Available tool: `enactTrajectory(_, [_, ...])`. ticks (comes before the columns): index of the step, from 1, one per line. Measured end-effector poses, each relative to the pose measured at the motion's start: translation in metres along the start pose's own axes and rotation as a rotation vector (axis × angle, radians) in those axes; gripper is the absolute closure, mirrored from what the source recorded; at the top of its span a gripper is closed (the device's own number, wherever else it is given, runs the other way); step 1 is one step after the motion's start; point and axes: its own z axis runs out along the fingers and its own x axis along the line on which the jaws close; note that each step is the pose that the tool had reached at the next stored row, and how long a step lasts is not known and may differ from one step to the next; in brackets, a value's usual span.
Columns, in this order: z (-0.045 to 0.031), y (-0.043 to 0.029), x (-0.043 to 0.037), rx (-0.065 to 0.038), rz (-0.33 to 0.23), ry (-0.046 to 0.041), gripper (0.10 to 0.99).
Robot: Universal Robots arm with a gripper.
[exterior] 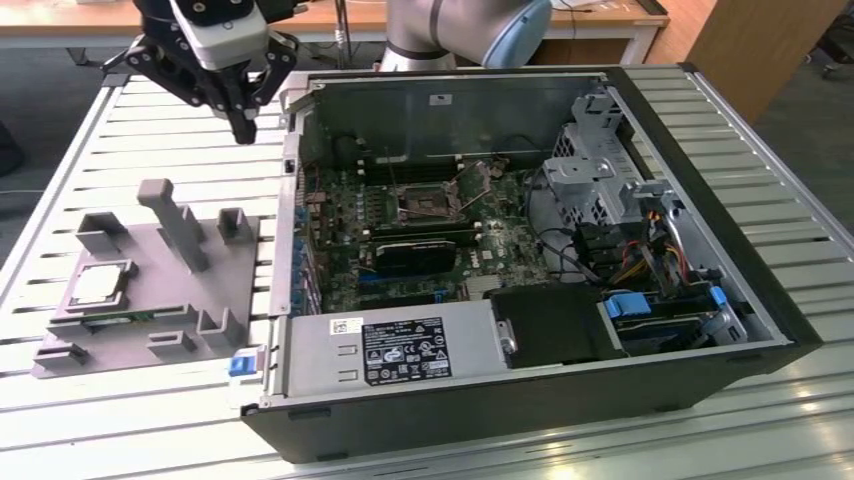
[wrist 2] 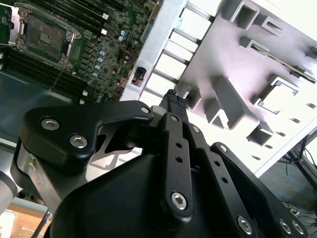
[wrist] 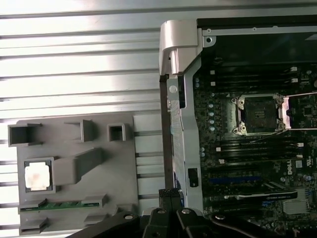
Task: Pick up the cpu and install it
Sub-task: 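Reach for the cpu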
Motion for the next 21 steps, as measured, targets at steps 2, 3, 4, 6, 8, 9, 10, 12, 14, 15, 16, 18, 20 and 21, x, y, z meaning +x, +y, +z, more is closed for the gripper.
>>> enactTrajectory(2, [0.0002, -0.0001, 0.0016, 0.0, 0.0, 0.0001, 0.98])
enactTrajectory(3, [0.0003, -0.0002, 0.0024, 0.0, 0.0, 0.0, 0.98])
enactTrajectory(4, [0.0004, -0.0002, 0.0031, 0.0, 0.0, 0.0, 0.98])
enactTrajectory(6, [0.0006, -0.0003, 0.0044, 0.0, 0.0, 0.0, 0.98])
enactTrajectory(8, [0.0008, -0.0005, 0.0058, 0.0, 0.0, 0.0001, 0.98])
enactTrajectory(9, [0.0009, -0.0005, 0.0065, 0.0, 0.0, 0.0002, 0.98])
enactTrajectory(10, [0.001, -0.0006, 0.0072, 0.0, 0.0, 0.0001, 0.98])
enactTrajectory(12, [0.0012, -0.0007, 0.0086, 0.0, 0.0, 0.0002, 0.98])
enactTrajectory(14, [0.0014, -0.0008, 0.01, 0.0, 0.0, 0.0001, 0.98])
enactTrajectory(15, [0.0015, -0.0009, 0.0108, 0.0, 0.0, 0.0002, 0.98])
enactTrajectory(16, [0.0016, -0.0009, 0.0115, 0.0, 0.0, 0.0002, 0.98])
enactTrajectory(18, [0.0018, -0.001, 0.0129, 0.0, 0.0, 0.0002, 0.98])
enactTrajectory(20, [0.002, -0.0012, 0.0143, 0.0, 0.0, 0.0003, 0.98])
enactTrajectory(21, [0.0021, -0.0012, 0.015, 0.0, 0.0, 0.0003, 0.98])
